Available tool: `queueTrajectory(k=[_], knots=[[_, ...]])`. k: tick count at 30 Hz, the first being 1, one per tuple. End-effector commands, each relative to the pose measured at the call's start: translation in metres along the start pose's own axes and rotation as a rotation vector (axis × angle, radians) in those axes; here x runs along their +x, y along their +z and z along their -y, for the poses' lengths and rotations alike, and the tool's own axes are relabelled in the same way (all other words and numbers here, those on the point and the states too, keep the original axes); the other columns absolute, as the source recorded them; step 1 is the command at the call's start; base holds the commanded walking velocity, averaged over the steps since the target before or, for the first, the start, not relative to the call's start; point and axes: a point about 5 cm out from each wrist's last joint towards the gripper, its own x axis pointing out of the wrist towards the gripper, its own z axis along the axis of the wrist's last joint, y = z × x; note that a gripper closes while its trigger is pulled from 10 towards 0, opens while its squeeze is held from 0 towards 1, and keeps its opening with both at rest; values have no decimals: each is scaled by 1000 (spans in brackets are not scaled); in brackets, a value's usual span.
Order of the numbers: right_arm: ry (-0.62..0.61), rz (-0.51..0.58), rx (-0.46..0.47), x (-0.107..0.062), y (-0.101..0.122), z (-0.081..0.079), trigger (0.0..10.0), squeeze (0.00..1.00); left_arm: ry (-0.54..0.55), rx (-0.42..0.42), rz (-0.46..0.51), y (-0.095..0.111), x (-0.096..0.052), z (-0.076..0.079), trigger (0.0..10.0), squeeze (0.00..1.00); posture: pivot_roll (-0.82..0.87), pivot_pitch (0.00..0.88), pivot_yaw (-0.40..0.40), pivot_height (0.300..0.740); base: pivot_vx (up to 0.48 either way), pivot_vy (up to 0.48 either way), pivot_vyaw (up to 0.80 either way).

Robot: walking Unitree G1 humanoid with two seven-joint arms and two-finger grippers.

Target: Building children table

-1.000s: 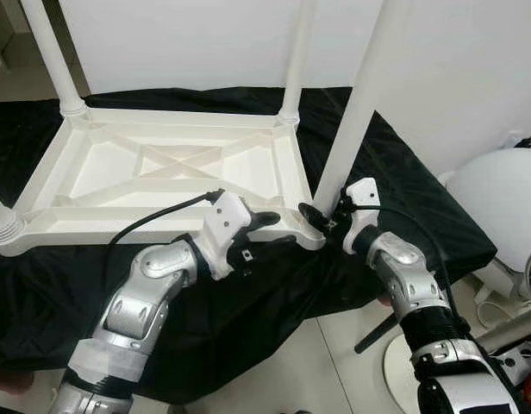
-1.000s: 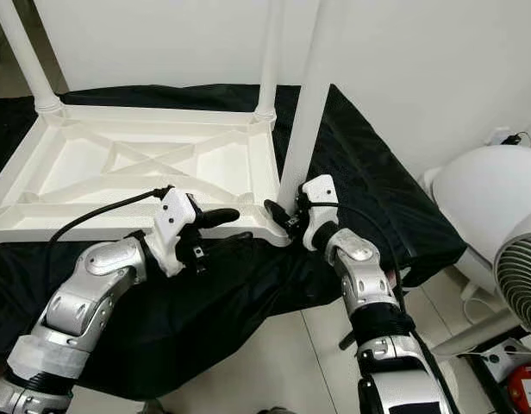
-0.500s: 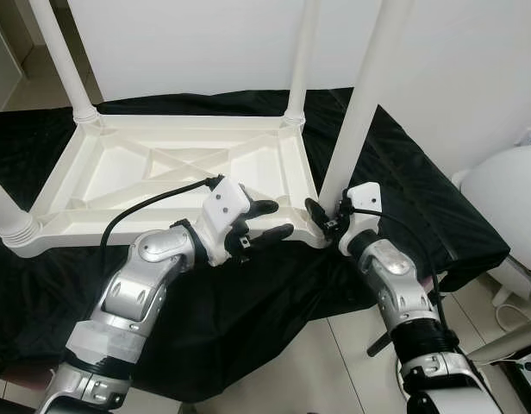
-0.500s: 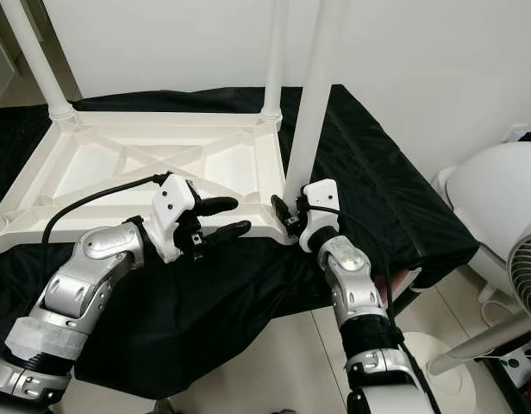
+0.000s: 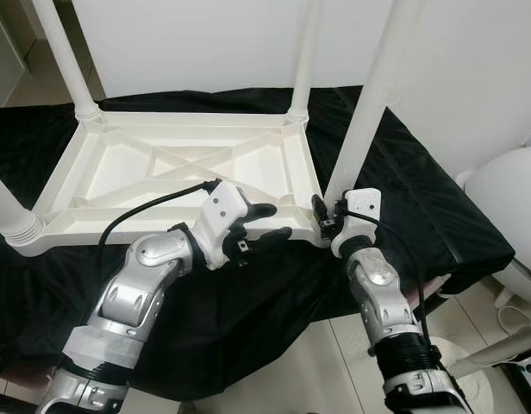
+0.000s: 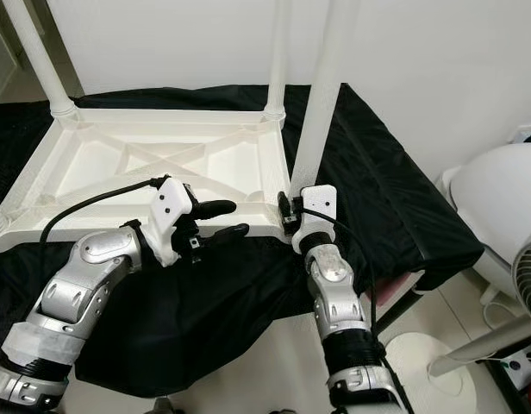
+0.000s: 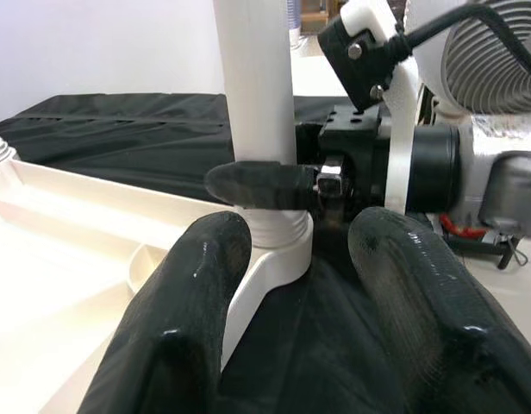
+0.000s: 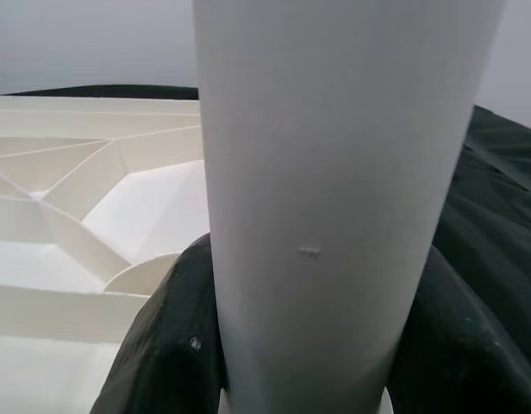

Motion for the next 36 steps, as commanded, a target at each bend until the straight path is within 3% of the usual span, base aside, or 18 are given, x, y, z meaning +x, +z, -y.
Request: queueTrajectory(k=[1,5,6,13,14,15,16,29,36], knots=[[-109,-95,7,-9,-19,18,10000,0,26,-6,-8,-3,0,-1,10000,0,52,97,-8,740,0,0,0],[-121,-85,23,-13,-19,7,10000,0,58,-37,-1,-8,3,-3,10000,0,35,81,-21,740,0,0,0],[-115,-71,39,-16,-17,0,10000,1000,65,-52,-2,-12,6,-2,10000,0,27,83,-10,740,0,0,0],[-81,-50,63,-21,-15,-15,10000,1000,56,-59,-20,-17,8,1,10000,0,24,95,-10,740,0,0,0],[-76,-46,51,-22,-15,-16,10000,533,53,-60,-29,-19,6,1,10000,0,21,100,-12,740,0,0,0],[-76,-46,51,-22,-15,-16,10000,533,53,-60,-29,-19,6,1,10000,0,21,100,-12,740,0,0,0],[-74,-44,43,-24,-14,-15,10000,0,50,-63,-35,-21,5,2,10000,0,21,98,-17,740,0,0,0],[66,26,-19,-27,-2,3,10000,0,30,-39,-27,-20,8,8,10000,0,22,111,-29,740,0,0,0],[78,55,-17,-26,4,8,10000,0,102,-23,-16,-19,8,5,10000,0,31,124,-31,740,0,0,0]])
